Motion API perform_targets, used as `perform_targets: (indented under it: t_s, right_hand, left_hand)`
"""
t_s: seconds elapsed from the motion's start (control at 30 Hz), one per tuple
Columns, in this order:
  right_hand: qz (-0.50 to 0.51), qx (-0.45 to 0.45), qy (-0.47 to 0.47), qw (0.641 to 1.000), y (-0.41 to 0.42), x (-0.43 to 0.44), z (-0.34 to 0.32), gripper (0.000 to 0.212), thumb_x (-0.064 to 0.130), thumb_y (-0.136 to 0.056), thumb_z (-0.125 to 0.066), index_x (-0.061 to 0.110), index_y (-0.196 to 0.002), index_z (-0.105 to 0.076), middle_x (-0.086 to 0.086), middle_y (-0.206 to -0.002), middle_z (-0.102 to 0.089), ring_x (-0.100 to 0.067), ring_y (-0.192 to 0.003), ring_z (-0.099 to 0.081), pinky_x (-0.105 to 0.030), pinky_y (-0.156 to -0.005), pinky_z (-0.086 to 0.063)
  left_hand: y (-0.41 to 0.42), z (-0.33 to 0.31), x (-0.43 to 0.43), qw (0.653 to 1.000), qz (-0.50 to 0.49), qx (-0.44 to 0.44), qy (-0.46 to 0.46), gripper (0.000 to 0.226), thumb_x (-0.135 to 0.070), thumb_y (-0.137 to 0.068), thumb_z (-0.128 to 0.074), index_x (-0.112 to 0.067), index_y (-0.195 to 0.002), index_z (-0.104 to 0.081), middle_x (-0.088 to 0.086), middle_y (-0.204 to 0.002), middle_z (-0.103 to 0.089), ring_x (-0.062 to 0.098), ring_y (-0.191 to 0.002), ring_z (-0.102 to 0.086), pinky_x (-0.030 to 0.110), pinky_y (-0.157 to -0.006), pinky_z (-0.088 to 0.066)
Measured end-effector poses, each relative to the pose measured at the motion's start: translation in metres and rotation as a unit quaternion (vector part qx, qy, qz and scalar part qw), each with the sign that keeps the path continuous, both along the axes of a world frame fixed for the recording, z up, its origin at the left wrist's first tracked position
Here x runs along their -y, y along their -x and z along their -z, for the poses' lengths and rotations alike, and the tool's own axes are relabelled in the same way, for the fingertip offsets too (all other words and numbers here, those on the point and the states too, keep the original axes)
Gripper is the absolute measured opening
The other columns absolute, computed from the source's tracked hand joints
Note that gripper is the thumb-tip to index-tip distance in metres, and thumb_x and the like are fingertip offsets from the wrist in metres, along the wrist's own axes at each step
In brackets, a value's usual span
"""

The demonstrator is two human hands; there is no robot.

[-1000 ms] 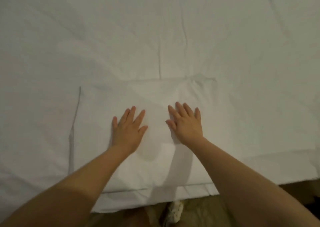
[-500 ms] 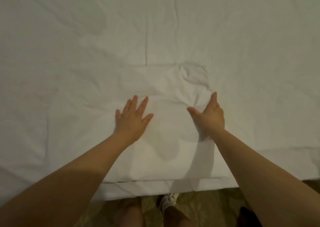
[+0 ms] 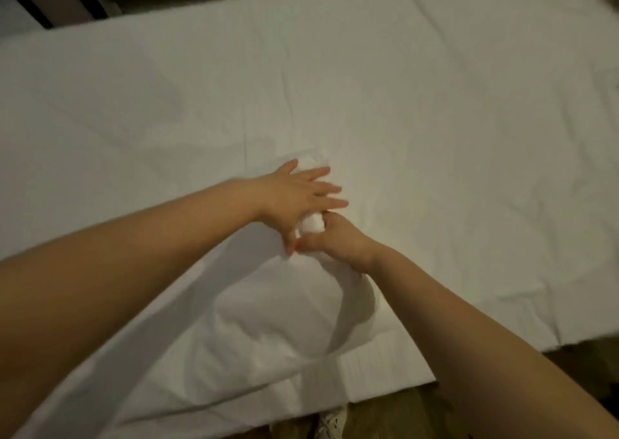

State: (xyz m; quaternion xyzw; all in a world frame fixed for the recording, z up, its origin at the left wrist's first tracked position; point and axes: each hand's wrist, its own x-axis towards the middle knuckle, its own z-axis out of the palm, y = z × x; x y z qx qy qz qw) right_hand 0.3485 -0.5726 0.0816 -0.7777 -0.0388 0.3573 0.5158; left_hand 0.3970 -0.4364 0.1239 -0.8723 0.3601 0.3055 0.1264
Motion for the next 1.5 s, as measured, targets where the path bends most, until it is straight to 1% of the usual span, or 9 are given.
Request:
perform_targets:
  t_s: [0.17,0.43,0.6,0.83,1.0,1.13,1.27,1.4,1.5]
  right_hand:
    - [-0.071,0.066,0.022,0.995,-0.026,-0.012,-0.106,0.04,0.026,-0.076,-0.077,0.02,-0.113,-0.062,0.005,-0.108,-0.062,-0.008,-0.092,-0.059,-0.019,-0.08,-0.047]
    - [-0.22,0.085,0.231,0.944,-0.097,0.001,-0.261,0.032,0.026,-0.073,-0.079,0.021,-0.101,-0.064,0.003,-0.097,-0.069,-0.019,-0.092,-0.066,-0.029,-0.082,-0.054]
    - [-0.159,0.296,0.388,0.858,-0.187,-0.004,-0.383,0.024,0.031,-0.075,-0.076,0.01,-0.082,-0.066,-0.002,-0.073,-0.06,-0.015,-0.058,-0.054,-0.019,-0.049,-0.044]
    - [-0.08,0.587,0.444,0.672,-0.227,-0.003,-0.5,0.029,0.024,-0.085,-0.061,0.022,-0.114,-0.061,0.0,-0.091,-0.057,-0.02,-0.082,-0.054,-0.032,-0.069,-0.045]
    - [-0.076,0.68,0.428,0.591,-0.185,0.011,-0.43,0.025,0.017,-0.091,-0.051,0.021,-0.115,-0.053,-0.003,-0.098,-0.058,-0.024,-0.076,-0.056,-0.032,-0.063,-0.038]
    - [-0.122,0.636,0.418,0.637,-0.107,0.012,-0.295,0.03,0.008,-0.082,-0.056,0.016,-0.111,-0.056,-0.006,-0.097,-0.06,-0.03,-0.082,-0.063,-0.033,-0.064,-0.035]
    - [-0.177,0.537,0.417,0.712,0.005,0.007,-0.124,0.013,0.014,-0.058,-0.067,0.02,-0.068,-0.064,-0.002,-0.06,-0.058,-0.024,-0.048,-0.058,-0.029,-0.055,-0.042]
    - [-0.299,0.313,0.448,0.783,0.13,0.009,0.018,0.034,0.004,-0.085,-0.044,0.017,-0.111,-0.06,-0.007,-0.101,-0.063,-0.029,-0.098,-0.059,-0.041,-0.1,-0.031]
    - [-0.322,0.204,0.421,0.823,0.215,0.01,0.068,0.046,0.008,-0.087,-0.044,0.024,-0.129,-0.051,-0.003,-0.122,-0.059,-0.024,-0.116,-0.051,-0.04,-0.111,-0.017]
  left_hand:
    - [-0.041,-0.106,0.003,0.992,-0.014,-0.101,-0.078,0.062,-0.046,-0.064,-0.08,-0.029,-0.117,-0.055,-0.011,-0.101,-0.057,0.016,-0.115,-0.052,0.03,-0.1,-0.034]
    - [-0.087,-0.242,-0.044,0.994,-0.084,-0.041,0.055,0.037,-0.033,-0.078,-0.073,-0.018,-0.112,-0.066,-0.003,-0.101,-0.066,0.015,-0.091,-0.06,0.028,-0.085,-0.049]
    - [-0.148,-0.346,-0.049,0.96,-0.14,0.197,0.141,0.029,-0.032,-0.078,-0.072,-0.02,-0.105,-0.069,-0.001,-0.09,-0.065,0.017,-0.083,-0.06,0.023,-0.066,-0.043]
    - [-0.181,-0.457,-0.055,0.835,-0.117,0.53,0.09,0.029,-0.054,-0.082,-0.056,-0.031,-0.095,-0.067,-0.001,-0.095,-0.07,0.024,-0.098,-0.061,0.031,-0.077,-0.028]
    - [-0.144,-0.392,-0.061,0.737,0.11,0.644,0.175,0.029,-0.027,-0.072,-0.043,-0.016,-0.054,-0.062,0.008,-0.048,-0.056,0.027,-0.044,-0.054,0.032,-0.059,-0.045]
    - [-0.07,-0.248,-0.061,0.802,0.068,0.552,0.218,0.022,-0.021,-0.061,-0.042,-0.013,-0.057,-0.062,0.008,-0.047,-0.052,0.025,-0.042,-0.052,0.029,-0.049,-0.043]
    - [0.051,-0.07,-0.049,0.917,-0.069,0.37,0.132,0.025,-0.03,-0.059,-0.071,-0.018,-0.081,-0.066,0.007,-0.074,-0.062,0.027,-0.072,-0.061,0.04,-0.065,-0.045]
    - [0.193,0.07,-0.044,0.973,-0.194,0.125,0.023,0.024,-0.022,-0.084,-0.06,-0.017,-0.108,-0.061,0.007,-0.107,-0.06,0.027,-0.101,-0.057,0.039,-0.082,-0.041]
    - [0.287,0.13,-0.069,0.956,-0.291,-0.026,-0.006,0.032,-0.013,-0.097,-0.035,-0.017,-0.126,-0.049,0.006,-0.128,-0.053,0.026,-0.113,-0.054,0.036,-0.091,-0.042]
